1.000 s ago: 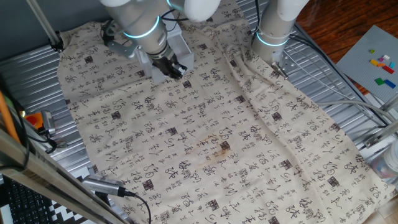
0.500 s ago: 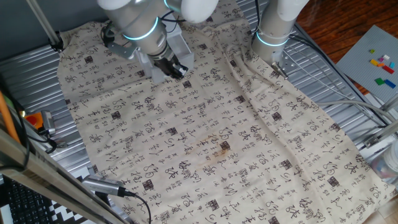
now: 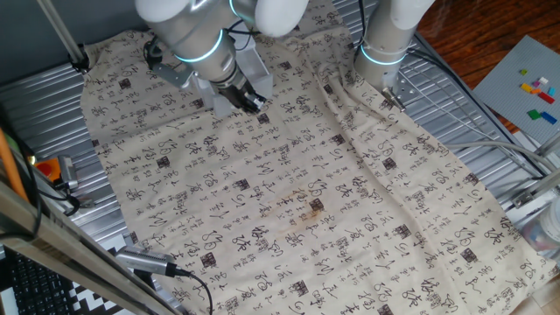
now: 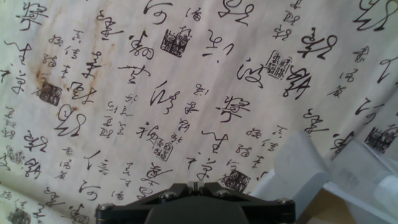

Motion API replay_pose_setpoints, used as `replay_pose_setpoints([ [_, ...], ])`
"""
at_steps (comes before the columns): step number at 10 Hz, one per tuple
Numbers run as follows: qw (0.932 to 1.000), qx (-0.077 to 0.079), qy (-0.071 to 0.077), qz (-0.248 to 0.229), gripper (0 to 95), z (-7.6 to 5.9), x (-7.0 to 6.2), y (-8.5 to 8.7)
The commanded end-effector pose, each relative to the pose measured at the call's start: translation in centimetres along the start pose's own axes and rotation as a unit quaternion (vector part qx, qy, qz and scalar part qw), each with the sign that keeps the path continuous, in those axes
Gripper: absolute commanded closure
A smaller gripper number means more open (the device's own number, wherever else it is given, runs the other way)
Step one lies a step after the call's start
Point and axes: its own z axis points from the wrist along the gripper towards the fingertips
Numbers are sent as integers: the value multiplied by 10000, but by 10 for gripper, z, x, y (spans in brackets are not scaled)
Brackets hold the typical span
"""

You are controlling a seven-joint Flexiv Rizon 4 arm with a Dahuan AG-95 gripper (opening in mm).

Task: Put things in the drawer

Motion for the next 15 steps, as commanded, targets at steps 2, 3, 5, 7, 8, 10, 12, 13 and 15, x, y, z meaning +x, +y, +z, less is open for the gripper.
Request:
replay_pose_setpoints([
  [2, 9999, 122, 44, -44, 950, 1, 6, -5],
  [3, 9999, 117, 44, -93, 950, -1, 9, -10],
  [5, 9999, 105, 32, -88, 950, -4, 14, -18],
  [7, 9999, 85, 20, -96, 950, -6, 18, -25],
  [8, 10000, 18, -19, -56, 950, -6, 19, -25],
  [10, 9993, -165, -140, 295, 950, -5, 15, -21],
  [12, 9979, -225, -160, 578, 950, -4, 11, -18],
  [13, 9976, -262, -173, 614, 950, -4, 10, -16],
  [15, 9972, -259, -180, 677, 950, -5, 6, -14],
])
